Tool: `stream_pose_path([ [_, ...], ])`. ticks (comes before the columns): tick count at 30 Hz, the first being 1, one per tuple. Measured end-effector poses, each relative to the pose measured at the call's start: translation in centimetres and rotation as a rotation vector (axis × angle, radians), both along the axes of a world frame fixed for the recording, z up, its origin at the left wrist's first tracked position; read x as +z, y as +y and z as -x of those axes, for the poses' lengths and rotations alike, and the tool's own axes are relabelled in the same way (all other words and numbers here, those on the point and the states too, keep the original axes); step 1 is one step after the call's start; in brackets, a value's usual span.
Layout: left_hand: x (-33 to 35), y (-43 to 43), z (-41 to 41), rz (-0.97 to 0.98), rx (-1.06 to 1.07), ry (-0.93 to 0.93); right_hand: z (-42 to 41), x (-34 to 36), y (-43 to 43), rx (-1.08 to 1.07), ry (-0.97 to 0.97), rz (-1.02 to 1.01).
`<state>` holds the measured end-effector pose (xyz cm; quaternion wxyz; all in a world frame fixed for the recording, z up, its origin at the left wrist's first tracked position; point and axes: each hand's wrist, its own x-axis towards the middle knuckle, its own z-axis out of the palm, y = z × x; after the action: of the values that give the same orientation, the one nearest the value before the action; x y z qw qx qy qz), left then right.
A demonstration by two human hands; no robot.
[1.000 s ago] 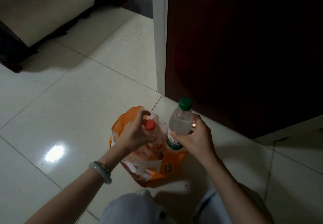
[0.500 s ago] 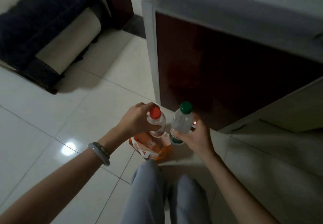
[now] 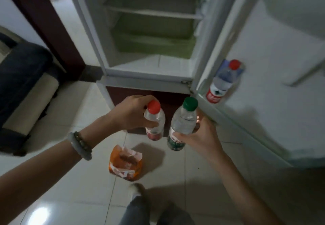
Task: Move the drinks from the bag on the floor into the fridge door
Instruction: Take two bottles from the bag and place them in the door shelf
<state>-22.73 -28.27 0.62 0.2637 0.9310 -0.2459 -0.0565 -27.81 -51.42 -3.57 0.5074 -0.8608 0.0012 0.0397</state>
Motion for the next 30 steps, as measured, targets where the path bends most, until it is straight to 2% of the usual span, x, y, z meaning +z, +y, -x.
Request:
stream_pose_path([
  [4,3.3,-5.0,-0.6,0.088,-0.117,0.009,2.6,3.9,-4.0,-0.102,-0.067,-0.018],
  [10,7.0,-11.6,-2.5,0.091,-0.254,-0.112,4.4,7.3,-8.2,-0.366,-0.183,0.008],
  [15,10.2,-16.3,-6.0,0.112,-0.365,-0.100,3.4,8.1,-11.6,-0.576,-0.249,0.004],
  [19,9.6,-20.5,-9.7,0.067,-0.478,-0.108,1.4,6.8,-13.3,-0.739,-0.259,-0.006],
  [23,7.6,-24.1,-12.8,0.055,-0.490,-0.094,-0.7,5.2,-14.3,-0.831,-0.247,-0.076],
  [30,4.0,-27.5,-14.9,0.022,-0.589,-0.057,-4.1,2.5,-15.5,-0.842,-0.103,0.002],
])
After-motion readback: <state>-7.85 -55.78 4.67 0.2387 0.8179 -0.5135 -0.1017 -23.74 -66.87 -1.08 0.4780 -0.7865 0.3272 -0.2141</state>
